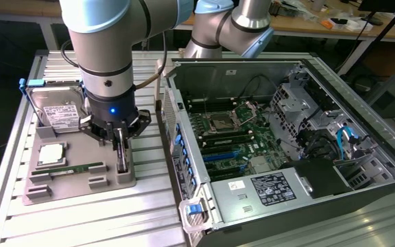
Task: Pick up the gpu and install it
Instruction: 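Pick up the gpu and move the gpu toward the slot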
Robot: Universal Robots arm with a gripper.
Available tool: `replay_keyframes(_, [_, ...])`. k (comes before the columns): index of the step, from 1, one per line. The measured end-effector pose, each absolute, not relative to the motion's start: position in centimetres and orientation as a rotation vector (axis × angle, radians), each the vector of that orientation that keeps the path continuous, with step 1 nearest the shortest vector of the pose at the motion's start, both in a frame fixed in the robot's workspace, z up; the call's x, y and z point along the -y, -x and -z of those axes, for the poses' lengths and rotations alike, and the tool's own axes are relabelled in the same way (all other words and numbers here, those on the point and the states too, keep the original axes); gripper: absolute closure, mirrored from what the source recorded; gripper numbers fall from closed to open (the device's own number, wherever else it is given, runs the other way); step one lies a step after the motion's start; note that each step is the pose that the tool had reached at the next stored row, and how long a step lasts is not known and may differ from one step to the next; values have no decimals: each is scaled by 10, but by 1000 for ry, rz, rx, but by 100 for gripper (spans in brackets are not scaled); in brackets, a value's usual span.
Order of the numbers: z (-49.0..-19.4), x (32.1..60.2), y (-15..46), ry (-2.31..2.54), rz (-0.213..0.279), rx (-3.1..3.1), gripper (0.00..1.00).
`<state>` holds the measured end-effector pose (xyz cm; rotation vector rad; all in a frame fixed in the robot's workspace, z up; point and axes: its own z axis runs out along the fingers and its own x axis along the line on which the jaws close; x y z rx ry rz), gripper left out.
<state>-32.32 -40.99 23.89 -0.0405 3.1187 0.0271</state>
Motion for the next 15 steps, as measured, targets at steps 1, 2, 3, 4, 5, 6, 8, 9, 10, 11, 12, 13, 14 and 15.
replay_keyframes(1, [-239, 410, 323, 40, -27, -3119, 73])
replay_keyframes(2, [-239, 410, 323, 40, -27, -3119, 73])
replay_keyframes(3, [-239, 410, 323, 41, -27, -3119, 73])
replay_keyframes(4, [-239, 410, 323, 40, -27, -3119, 73])
replay_keyframes(5, [-239, 410, 323, 41, -27, -3119, 73])
replay_keyframes(6, [-239, 410, 323, 40, -27, -3119, 73])
replay_keyframes(8, [-242, 410, 323, 40, -27, -3119, 73])
replay_keyframes(9, [-243, 410, 323, 40, -27, -3119, 73])
replay_keyframes(10, [-244, 410, 323, 41, -27, -3119, 73])
replay_keyframes(11, [-244, 410, 323, 40, -27, -3119, 73])
replay_keyframes(12, [-245, 410, 323, 40, -27, -3119, 73])
replay_keyframes(13, [-245, 410, 323, 40, -27, -3119, 73])
replay_keyframes(14, [-246, 410, 323, 41, -27, -3119, 73])
replay_keyframes(15, [-247, 410, 323, 40, -27, -3119, 73])
